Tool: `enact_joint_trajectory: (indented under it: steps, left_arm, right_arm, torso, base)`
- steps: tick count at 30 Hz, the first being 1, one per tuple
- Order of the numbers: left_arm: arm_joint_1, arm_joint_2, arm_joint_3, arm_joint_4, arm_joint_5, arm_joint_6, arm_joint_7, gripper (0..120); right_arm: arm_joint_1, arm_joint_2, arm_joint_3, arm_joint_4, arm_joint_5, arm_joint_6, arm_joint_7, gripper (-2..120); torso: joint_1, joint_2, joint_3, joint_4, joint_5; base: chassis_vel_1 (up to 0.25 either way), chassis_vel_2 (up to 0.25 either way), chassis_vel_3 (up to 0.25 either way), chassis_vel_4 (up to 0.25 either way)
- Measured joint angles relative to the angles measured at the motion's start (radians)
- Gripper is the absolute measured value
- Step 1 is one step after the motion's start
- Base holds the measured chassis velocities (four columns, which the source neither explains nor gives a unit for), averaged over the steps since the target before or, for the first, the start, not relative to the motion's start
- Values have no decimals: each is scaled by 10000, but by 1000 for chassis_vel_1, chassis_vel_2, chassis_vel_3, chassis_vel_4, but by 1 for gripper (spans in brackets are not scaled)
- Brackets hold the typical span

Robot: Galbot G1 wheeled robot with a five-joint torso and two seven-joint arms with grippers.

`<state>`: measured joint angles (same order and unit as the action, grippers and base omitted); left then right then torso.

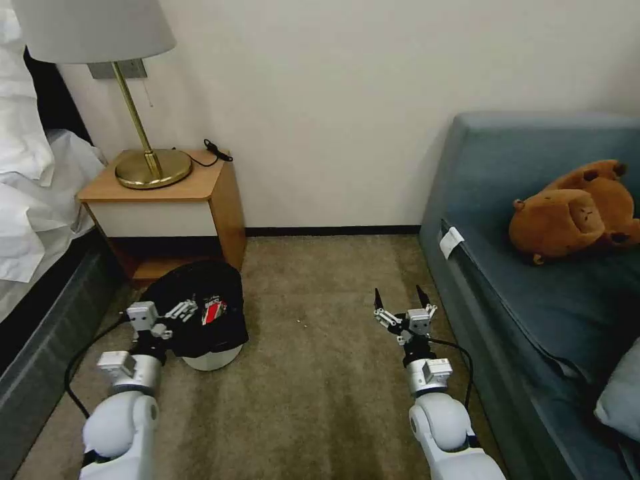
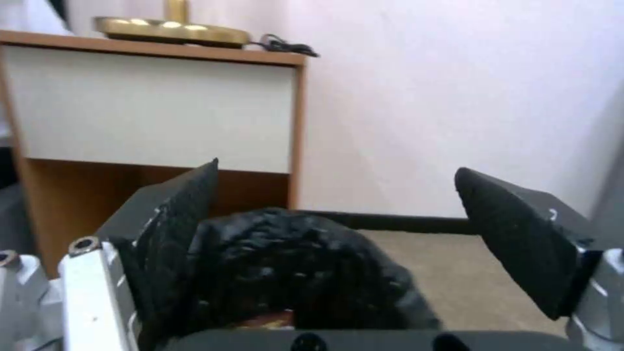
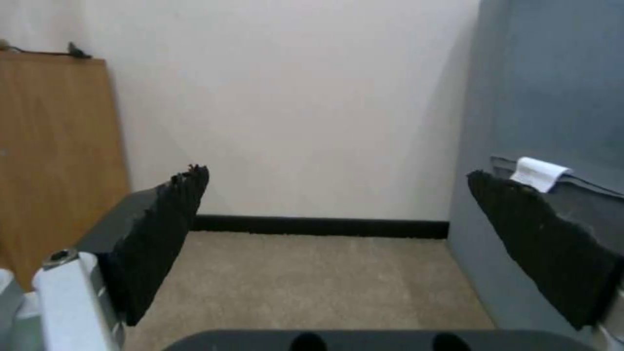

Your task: Pick up the trash bin, then pick up the garbage on the floor and place it into the trash bin.

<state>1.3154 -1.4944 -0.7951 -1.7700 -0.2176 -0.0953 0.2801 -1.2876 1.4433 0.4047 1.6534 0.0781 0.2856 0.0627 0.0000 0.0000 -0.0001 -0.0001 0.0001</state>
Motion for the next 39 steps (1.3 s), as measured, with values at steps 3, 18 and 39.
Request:
enact_joint_trajectory:
  steps: [3, 18, 39]
  left_arm:
    - [25, -61, 203, 49, 134, -52, -73, 98]
    - [585, -96, 745, 169, -35, -194, -363, 98]
    - [592, -114, 778, 200, -61, -203, -396, 98]
  right_arm:
    - [32, 0, 35, -53, 35, 0, 1, 100]
    - [388, 125, 158, -536, -52, 92, -100, 100]
    - [266, 155, 272, -499, -85, 152, -490, 100]
  torso:
    - [0, 0, 0, 0, 0]
    - [0, 0, 0, 1, 0]
    - [0, 0, 0, 1, 0]
  base:
    - [0, 0, 0, 0]
    - [0, 0, 0, 0]
    - [0, 0, 0, 0]
